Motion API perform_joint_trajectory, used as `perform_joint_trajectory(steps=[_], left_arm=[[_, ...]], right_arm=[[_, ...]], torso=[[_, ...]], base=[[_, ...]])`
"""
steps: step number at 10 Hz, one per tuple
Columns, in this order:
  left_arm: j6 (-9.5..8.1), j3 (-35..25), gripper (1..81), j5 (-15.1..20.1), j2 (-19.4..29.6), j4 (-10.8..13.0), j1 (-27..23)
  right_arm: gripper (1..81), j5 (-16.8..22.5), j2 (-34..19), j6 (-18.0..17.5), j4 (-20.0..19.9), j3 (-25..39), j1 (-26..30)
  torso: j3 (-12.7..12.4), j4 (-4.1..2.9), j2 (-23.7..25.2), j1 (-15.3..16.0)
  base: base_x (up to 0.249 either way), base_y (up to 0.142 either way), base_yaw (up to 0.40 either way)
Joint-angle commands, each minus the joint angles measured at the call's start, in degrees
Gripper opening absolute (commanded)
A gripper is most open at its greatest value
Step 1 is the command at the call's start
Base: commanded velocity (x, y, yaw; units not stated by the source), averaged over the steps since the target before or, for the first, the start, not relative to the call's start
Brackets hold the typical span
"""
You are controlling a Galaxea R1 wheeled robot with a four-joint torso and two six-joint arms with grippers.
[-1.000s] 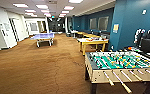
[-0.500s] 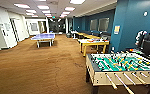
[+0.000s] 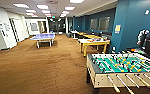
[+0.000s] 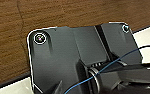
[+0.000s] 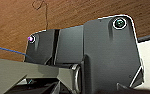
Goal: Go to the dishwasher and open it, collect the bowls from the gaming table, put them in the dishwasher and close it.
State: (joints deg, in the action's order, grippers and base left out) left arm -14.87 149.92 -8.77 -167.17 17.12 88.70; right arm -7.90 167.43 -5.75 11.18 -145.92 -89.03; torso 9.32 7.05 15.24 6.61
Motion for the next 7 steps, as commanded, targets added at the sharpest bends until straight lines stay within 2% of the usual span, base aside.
perform_joint_trajectory(steps=[1,7], left_arm=[[0.19,-0.2,81.1,2.3,0.6,-0.2,-2.3],[0.19,-0.1,81.1,2.3,0.6,0.0,-2.3]], right_arm=[[81.1,2.4,0.0,0.2,0.9,0.3,2.8],[81.1,2.3,0.3,0.1,1.2,0.1,2.4]], torso=[[0.0,0.0,0.0,0.0],[0.0,0.0,0.0,0.0]], base=[[0.096,0.0,0.0],[0.099,0.0,0.0]])
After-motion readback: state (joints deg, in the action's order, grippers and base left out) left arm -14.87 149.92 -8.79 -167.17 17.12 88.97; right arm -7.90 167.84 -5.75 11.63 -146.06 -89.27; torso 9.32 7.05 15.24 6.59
